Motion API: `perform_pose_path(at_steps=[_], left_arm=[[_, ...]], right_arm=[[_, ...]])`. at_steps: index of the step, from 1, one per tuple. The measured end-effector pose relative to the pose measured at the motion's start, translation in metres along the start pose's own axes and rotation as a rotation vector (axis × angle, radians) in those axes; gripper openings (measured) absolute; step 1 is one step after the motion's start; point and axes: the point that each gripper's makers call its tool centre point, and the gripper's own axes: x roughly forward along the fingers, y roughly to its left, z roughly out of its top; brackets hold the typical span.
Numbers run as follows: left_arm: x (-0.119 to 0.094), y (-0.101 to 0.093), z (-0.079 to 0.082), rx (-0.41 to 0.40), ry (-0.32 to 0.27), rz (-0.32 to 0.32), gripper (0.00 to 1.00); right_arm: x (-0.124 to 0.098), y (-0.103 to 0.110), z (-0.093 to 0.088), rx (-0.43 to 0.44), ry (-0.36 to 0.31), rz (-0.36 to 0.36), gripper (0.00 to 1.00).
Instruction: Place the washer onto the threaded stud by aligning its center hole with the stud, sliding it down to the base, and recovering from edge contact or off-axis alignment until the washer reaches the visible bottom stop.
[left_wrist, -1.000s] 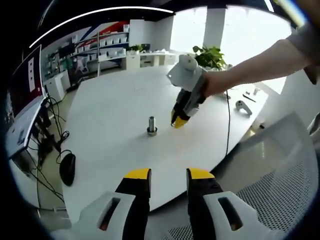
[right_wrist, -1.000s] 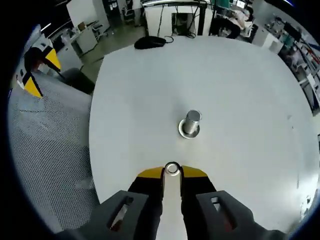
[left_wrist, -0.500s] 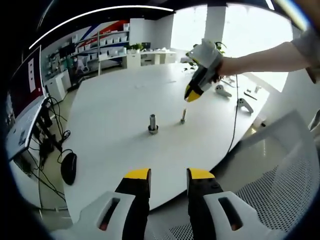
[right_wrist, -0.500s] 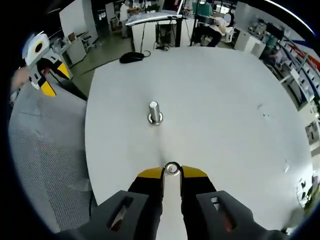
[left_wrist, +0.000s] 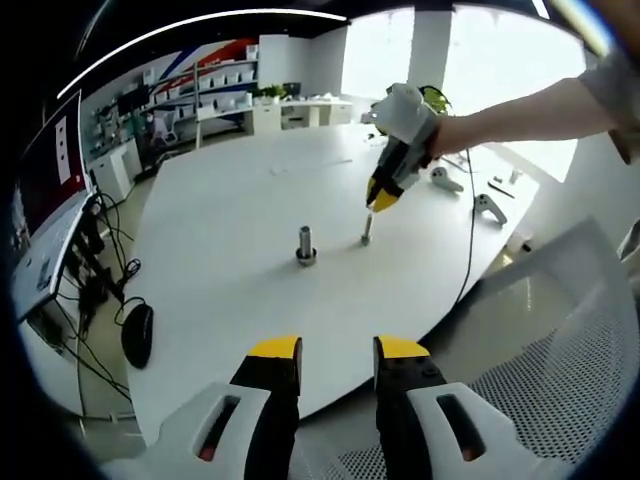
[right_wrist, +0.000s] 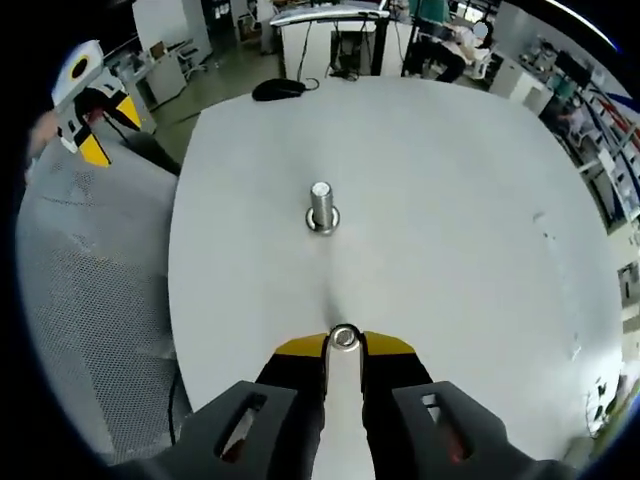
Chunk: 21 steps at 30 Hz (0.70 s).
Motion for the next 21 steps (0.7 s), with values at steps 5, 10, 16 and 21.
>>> perform_pose_path(at_steps=[5, 10, 16, 21], left_arm=[[0.000, 0.000, 0.000, -0.003, -0.002, 0.001, 0.26], [0.000, 0.000, 0.000, -0.004, -0.002, 0.001, 0.26], [0.000, 0.000, 0.001, -0.012, -0.007, 0.002, 0.26], [0.000, -0.001, 0.000, -0.005, 0.000, -0.002, 0.26]], right_arm=[[0.003, 0.001, -0.005, -0.001, 0.025, 0.013, 0.14], [0.008, 0.001, -0.006, 0.009, 0.036, 0.018, 0.14], [0.012, 0.002, -0.010, -0.002, 0.049, 0.024, 0.14], [0.019, 0.001, -0.012, 0.006, 0.062, 0.028, 0.14]])
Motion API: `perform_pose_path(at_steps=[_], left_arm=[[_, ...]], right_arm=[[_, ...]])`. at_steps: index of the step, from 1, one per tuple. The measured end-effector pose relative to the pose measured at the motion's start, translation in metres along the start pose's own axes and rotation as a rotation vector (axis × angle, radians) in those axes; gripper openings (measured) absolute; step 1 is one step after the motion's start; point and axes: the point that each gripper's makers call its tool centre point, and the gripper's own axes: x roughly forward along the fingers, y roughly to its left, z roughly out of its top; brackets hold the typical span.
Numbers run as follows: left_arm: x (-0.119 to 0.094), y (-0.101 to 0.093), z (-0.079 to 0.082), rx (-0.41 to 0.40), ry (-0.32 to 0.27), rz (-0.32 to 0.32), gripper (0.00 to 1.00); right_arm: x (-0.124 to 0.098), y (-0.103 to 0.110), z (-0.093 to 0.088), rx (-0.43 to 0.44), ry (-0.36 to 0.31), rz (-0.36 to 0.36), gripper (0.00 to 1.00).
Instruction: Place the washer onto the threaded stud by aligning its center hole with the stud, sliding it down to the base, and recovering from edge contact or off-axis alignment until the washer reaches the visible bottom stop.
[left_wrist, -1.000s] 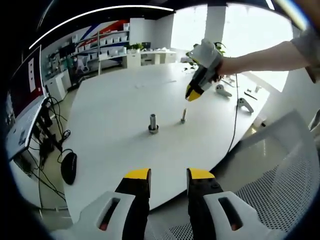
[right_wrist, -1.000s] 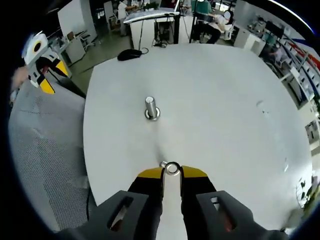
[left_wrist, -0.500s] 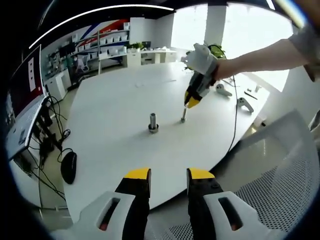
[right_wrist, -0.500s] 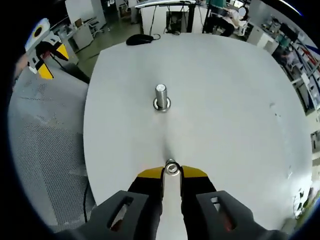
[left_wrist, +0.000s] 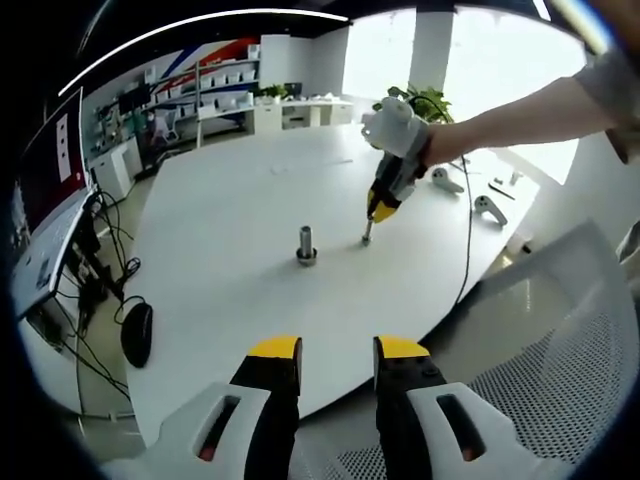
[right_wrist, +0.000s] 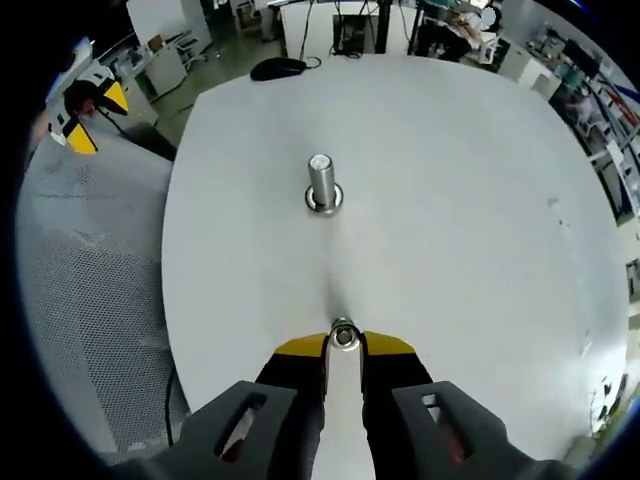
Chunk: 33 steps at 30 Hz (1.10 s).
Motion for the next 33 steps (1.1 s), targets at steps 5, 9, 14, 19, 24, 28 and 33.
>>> perform_pose_path(at_steps=[5, 9, 14, 19, 24, 28, 33], left_arm=[[0.000, 0.001, -0.001, -0.003, 0.000, 0.001, 0.26], [0.000, 0.000, -0.001, -0.004, 0.003, -0.002, 0.26], [0.000, 0.002, 0.001, -0.023, -0.007, 0.003, 0.26], [0.001, 0.001, -0.003, -0.013, 0.013, -0.001, 0.26], [0.001, 0.002, -0.001, -0.020, 0.004, 0.001, 0.26], [0.001, 0.001, -0.003, -0.020, 0.013, -0.002, 0.26], [0.002, 0.001, -0.004, -0.019, 0.021, -0.004, 0.26]], right_arm=[[0.011, -0.001, -0.004, -0.001, 0.019, 0.005, 0.14], [0.019, 0.000, -0.007, -0.002, 0.035, 0.010, 0.14], [0.035, 0.004, -0.016, 0.003, 0.060, 0.010, 0.14], [0.036, 0.000, -0.013, 0.008, 0.052, 0.003, 0.14], [0.036, 0.001, -0.015, 0.050, 0.036, 0.015, 0.15], [0.034, 0.002, -0.021, 0.070, 0.022, 0.009, 0.17], [0.024, 0.001, -0.025, 0.113, -0.044, -0.012, 0.20]])
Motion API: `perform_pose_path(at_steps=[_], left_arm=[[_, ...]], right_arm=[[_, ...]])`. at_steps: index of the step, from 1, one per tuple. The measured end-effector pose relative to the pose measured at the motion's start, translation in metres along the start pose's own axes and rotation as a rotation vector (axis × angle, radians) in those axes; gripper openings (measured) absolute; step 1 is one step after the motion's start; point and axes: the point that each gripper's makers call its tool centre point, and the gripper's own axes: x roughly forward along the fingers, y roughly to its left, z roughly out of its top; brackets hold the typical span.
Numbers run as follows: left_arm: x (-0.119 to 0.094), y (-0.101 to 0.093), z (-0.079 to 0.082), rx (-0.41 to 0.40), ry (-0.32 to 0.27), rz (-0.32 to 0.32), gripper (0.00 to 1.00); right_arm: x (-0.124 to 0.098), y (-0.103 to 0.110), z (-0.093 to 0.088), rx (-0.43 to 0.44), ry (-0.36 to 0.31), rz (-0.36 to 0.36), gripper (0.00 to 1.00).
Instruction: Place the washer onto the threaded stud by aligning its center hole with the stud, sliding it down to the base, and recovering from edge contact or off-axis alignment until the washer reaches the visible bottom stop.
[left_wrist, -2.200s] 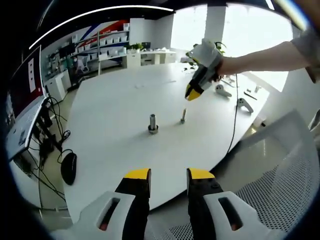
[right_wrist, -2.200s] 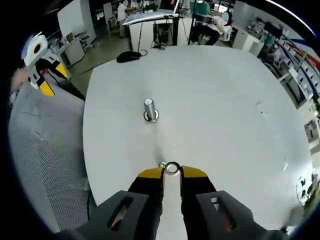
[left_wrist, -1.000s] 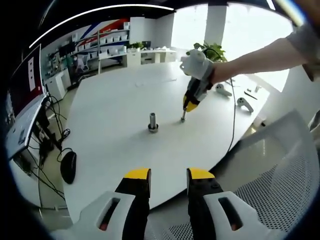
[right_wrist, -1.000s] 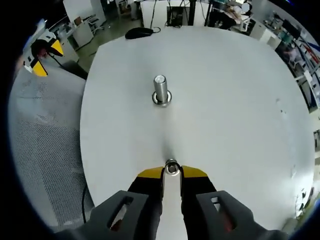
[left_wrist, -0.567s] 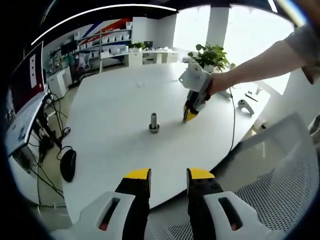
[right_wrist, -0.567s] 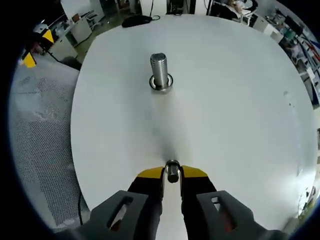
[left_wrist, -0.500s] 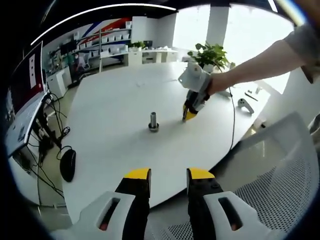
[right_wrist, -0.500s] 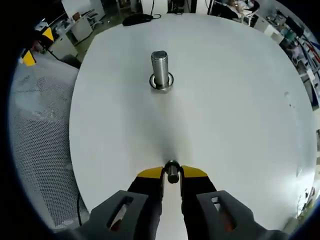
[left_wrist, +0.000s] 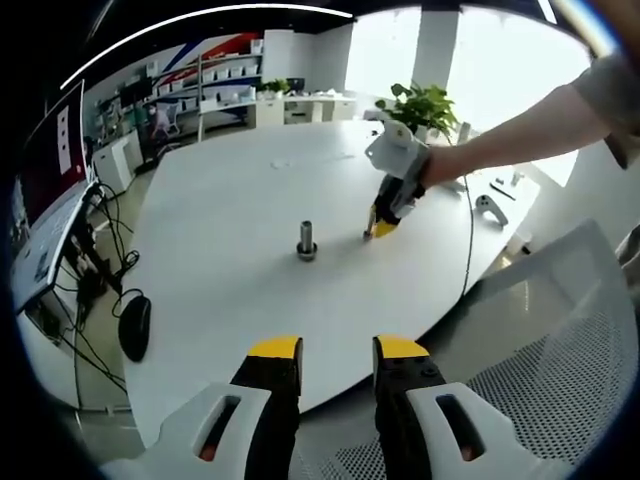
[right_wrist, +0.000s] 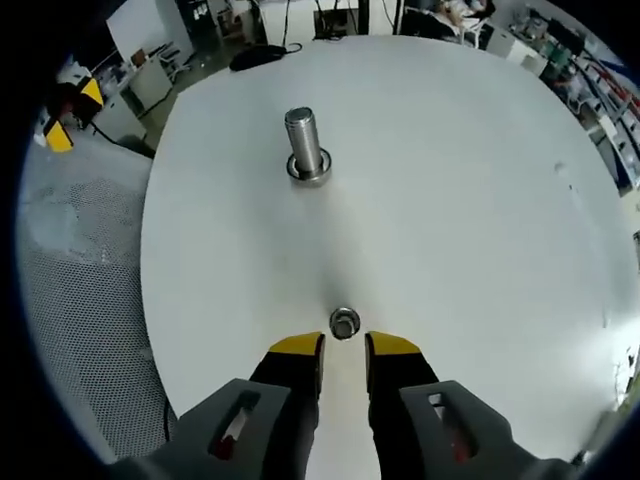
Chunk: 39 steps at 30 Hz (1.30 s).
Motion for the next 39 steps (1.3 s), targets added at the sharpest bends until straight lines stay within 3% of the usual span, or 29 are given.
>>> perform_pose_path(at_steps=[4, 11, 16, 26, 30, 36, 39], left_arm=[[0.000, -0.001, -0.001, 0.002, 0.001, -0.006, 0.25], [0.000, -0.002, -0.001, -0.002, 0.002, -0.013, 0.25], [-0.002, 0.002, 0.000, -0.015, -0.015, -0.012, 0.25], [-0.001, 0.001, -0.004, -0.012, 0.006, -0.012, 0.26], [-0.002, 0.003, -0.003, -0.028, -0.003, -0.001, 0.26], [-0.003, 0.003, -0.001, -0.033, -0.012, -0.005, 0.26], [-0.005, 0.007, 0.001, -0.043, -0.028, 0.014, 0.27]], right_arm=[[-0.015, -0.002, -0.004, 0.032, -0.072, -0.023, 0.21], [-0.063, 0.000, -0.002, 0.152, -0.283, -0.106, 0.21], [-0.092, 0.004, -0.007, 0.197, -0.370, -0.162, 0.23], [-0.143, 0.039, -0.014, 0.321, -0.538, -0.163, 0.25], [-0.169, 0.058, -0.010, 0.344, -0.624, -0.184, 0.28], [-0.188, 0.092, -0.010, 0.335, -0.681, -0.219, 0.30], [-0.202, 0.110, -0.005, 0.354, -0.746, -0.213, 0.30]])
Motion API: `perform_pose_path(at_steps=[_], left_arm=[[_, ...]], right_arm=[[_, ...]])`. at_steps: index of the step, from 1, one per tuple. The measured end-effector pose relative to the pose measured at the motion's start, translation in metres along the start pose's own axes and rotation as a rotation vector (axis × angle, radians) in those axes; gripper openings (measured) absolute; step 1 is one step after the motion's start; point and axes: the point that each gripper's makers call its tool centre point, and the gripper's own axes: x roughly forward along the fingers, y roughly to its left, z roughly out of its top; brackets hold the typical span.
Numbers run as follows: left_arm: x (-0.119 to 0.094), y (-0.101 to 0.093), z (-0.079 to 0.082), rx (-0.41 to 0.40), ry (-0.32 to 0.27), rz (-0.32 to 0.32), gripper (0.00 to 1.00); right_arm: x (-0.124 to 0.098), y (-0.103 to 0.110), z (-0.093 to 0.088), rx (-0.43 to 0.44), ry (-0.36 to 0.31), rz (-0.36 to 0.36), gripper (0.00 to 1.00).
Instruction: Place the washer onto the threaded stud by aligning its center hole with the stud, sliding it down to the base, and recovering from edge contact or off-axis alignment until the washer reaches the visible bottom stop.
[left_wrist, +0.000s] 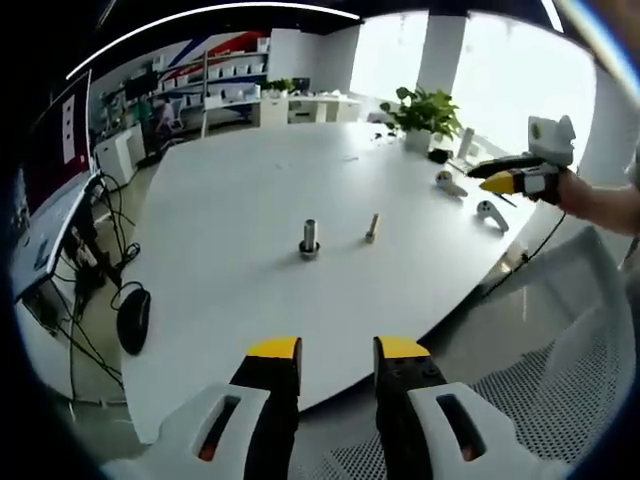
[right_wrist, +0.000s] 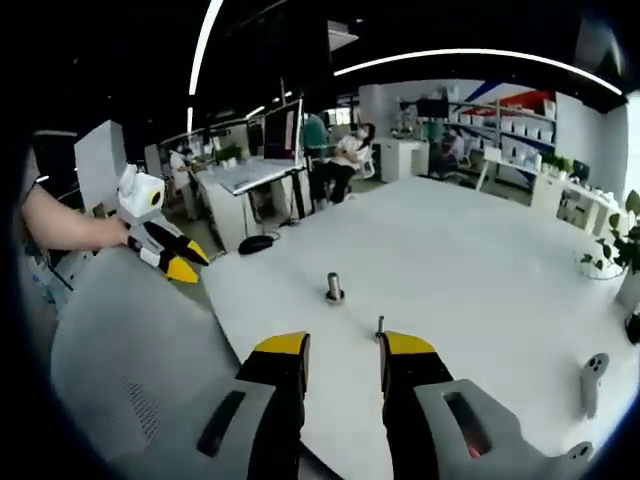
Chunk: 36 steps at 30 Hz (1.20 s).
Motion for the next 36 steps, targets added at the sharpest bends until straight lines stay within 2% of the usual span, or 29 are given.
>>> perform_pose_path(at_steps=[6, 8, 10, 15, 16, 17, 19, 20, 22, 23, 27, 31, 32, 36], left_arm=[[-0.001, 0.001, 0.003, -0.010, -0.021, 0.006, 0.28], [-0.001, 0.003, 0.003, -0.015, -0.024, 0.011, 0.28], [-0.002, 0.004, 0.004, -0.027, -0.030, 0.025, 0.30], [-0.005, 0.009, 0.008, -0.037, -0.052, 0.048, 0.31], [-0.009, 0.018, 0.011, 0.016, -0.064, 0.100, 0.30], [-0.010, 0.020, 0.012, 0.022, -0.068, 0.114, 0.30], [-0.010, 0.018, 0.018, -0.035, -0.111, 0.094, 0.32], [-0.010, 0.018, 0.018, -0.059, -0.113, 0.086, 0.34], [-0.010, 0.017, 0.017, -0.036, -0.104, 0.096, 0.35], [-0.011, 0.018, 0.017, -0.015, -0.105, 0.103, 0.34], [-0.015, 0.016, 0.019, -0.027, -0.121, 0.114, 0.33], [-0.012, 0.010, 0.017, -0.009, -0.097, 0.102, 0.34], [-0.012, 0.009, 0.019, -0.005, -0.104, 0.099, 0.34], [-0.023, 0.012, 0.036, 0.027, -0.203, 0.134, 0.32]], right_arm=[[-0.020, 0.012, 0.007, 0.013, -0.064, -0.031, 0.32], [-0.025, 0.013, 0.006, 0.052, -0.078, -0.045, 0.35], [-0.023, 0.019, 0.000, 0.066, -0.065, -0.027, 0.37], [-0.014, 0.025, -0.010, -0.012, -0.047, -0.042, 0.37], [-0.013, 0.023, -0.012, -0.023, -0.030, -0.051, 0.37], [-0.013, 0.022, -0.010, -0.022, -0.038, -0.054, 0.38], [-0.018, 0.015, -0.006, -0.011, -0.075, -0.082, 0.42], [-0.019, 0.010, -0.007, -0.010, -0.075, -0.101, 0.43], [-0.020, 0.003, -0.014, 0.005, -0.048, -0.138, 0.48], [-0.020, 0.003, -0.014, 0.013, -0.051, -0.139, 0.49], [-0.018, 0.011, -0.010, -0.002, -0.062, -0.122, 0.47], [-0.016, 0.016, -0.011, -0.024, -0.048, -0.099, 0.47], [-0.016, 0.015, -0.011, -0.025, -0.048, -0.100, 0.47], [-0.018, 0.013, -0.012, -0.025, -0.047, -0.122, 0.47]])
